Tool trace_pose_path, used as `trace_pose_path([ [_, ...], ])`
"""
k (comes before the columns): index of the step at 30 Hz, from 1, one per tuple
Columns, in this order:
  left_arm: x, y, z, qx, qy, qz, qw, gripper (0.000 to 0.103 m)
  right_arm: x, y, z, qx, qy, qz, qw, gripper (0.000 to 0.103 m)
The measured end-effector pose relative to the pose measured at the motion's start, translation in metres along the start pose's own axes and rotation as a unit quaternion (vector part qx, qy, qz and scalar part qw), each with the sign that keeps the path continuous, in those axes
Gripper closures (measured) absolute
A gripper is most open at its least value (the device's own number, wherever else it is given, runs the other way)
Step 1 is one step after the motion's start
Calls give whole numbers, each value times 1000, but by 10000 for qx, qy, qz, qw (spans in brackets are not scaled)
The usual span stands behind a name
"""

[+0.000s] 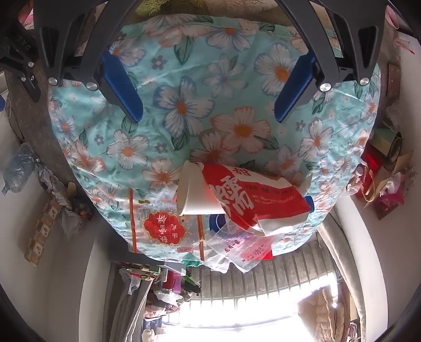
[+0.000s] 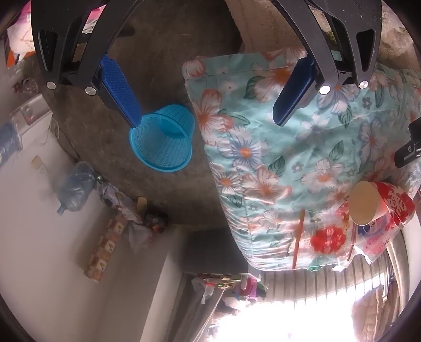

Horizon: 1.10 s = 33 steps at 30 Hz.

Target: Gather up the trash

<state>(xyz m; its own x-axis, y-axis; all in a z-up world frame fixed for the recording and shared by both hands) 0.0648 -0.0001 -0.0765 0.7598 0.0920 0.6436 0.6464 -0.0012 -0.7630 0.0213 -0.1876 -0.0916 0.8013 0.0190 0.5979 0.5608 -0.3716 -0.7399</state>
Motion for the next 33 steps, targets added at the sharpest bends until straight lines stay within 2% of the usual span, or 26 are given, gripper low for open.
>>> trace_pose_path([
  [33, 8, -14, -26, -306, 115, -136, 9994, 6, 13, -16, -15, -237, 24, -128, 9996, 8],
])
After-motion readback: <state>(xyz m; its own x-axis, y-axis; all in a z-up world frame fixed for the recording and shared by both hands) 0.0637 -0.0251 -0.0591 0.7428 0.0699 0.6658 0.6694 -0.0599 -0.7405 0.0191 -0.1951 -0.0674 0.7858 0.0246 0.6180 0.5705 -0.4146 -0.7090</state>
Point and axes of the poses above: each gripper's, at about its wrist camera, not at the fingertips, and y roughly the way its jaws point, z to its left, x to its top, the point moved 10 cm from there along y, roughly the way its jaws point, and after that the axes turned 8 degrees about -y, right-handed, at the moved point
